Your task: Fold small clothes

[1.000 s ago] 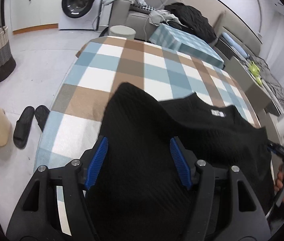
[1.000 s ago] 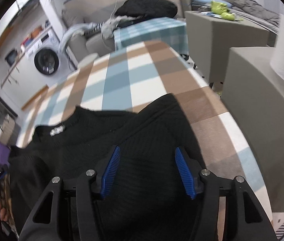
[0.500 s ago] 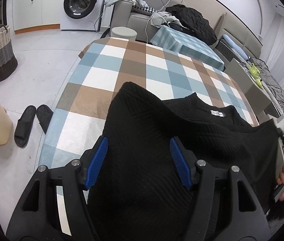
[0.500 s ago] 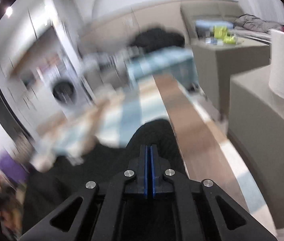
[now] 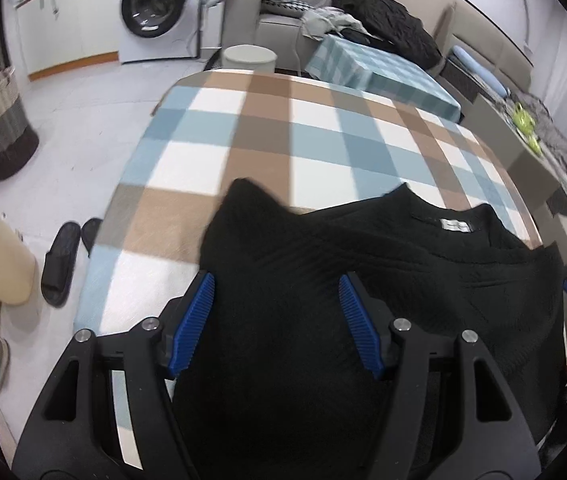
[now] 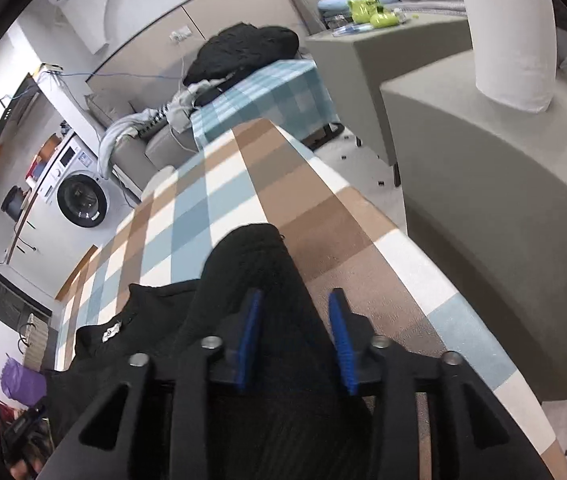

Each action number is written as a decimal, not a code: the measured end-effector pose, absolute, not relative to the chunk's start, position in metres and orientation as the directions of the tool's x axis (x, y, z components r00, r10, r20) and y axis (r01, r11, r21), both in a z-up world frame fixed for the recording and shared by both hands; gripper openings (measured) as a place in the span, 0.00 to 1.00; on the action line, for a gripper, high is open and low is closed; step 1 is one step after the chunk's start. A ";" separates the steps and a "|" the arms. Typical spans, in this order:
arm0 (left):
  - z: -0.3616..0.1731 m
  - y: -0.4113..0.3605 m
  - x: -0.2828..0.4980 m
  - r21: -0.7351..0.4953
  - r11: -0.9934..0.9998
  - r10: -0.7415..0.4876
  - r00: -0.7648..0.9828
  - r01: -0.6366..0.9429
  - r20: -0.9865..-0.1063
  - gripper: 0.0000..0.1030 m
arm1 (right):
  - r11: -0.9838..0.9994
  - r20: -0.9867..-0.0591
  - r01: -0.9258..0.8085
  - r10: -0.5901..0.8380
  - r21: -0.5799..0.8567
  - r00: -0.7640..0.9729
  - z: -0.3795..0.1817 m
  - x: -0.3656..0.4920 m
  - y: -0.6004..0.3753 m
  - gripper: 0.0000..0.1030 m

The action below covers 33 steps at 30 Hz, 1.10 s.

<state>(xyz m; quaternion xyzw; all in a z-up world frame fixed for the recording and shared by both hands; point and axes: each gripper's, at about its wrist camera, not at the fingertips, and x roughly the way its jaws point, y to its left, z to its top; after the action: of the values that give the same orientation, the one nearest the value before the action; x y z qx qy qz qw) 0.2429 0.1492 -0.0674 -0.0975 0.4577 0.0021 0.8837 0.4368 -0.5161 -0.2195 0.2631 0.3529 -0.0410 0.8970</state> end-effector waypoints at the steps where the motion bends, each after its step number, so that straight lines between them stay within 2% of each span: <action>1: -0.066 0.141 0.246 -0.167 0.984 -0.097 0.577 -0.069 -0.811 0.60 | 0.859 -0.654 0.257 0.114 0.443 0.748 -0.219 0.434 -0.514 0.39; 6: -0.068 0.095 0.258 -0.165 0.983 -0.179 0.541 0.074 -0.822 0.62 | 0.867 -0.646 0.235 0.124 0.440 0.753 -0.214 0.426 -0.508 0.39; 11: -0.091 0.067 0.271 -0.138 0.985 -0.171 0.479 0.105 -0.861 0.62 | 0.887 -0.644 0.210 0.120 0.411 0.756 -0.208 0.421 -0.499 0.40; 13: -0.099 0.059 0.275 -0.091 0.989 -0.136 0.489 0.114 -0.862 0.62 | 0.894 -0.644 0.193 0.129 0.405 0.754 -0.207 0.423 -0.494 0.40; 14: -0.100 0.056 0.276 -0.069 0.991 -0.119 0.500 0.119 -0.858 0.57 | 0.895 -0.645 0.192 0.129 0.403 0.753 -0.208 0.423 -0.493 0.40; 16: -0.100 0.056 0.275 -0.069 0.990 -0.123 0.525 0.120 -0.842 0.24 | 0.894 -0.648 0.192 0.133 0.405 0.750 -0.209 0.423 -0.492 0.40; 17: -0.100 0.058 0.276 -0.082 0.990 -0.132 0.527 0.117 -0.840 0.00 | 0.893 -0.650 0.193 0.134 0.406 0.748 -0.210 0.422 -0.493 0.40; 30: -0.049 0.092 0.270 -0.158 0.986 -0.156 0.675 0.058 -0.721 0.00 | 0.895 -0.653 0.206 0.116 0.395 0.749 -0.208 0.422 -0.497 0.40; 33: -0.058 0.096 0.278 -0.161 0.986 -0.146 0.645 0.036 -0.750 0.00 | 0.895 -0.662 0.213 0.114 0.393 0.741 -0.210 0.424 -0.498 0.40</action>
<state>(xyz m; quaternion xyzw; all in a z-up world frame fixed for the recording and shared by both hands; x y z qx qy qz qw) 0.2777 0.0965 -0.0584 -0.0658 0.4183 -0.0505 0.9045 0.4239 -0.4978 -0.2104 0.2278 0.3588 -0.0272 0.9048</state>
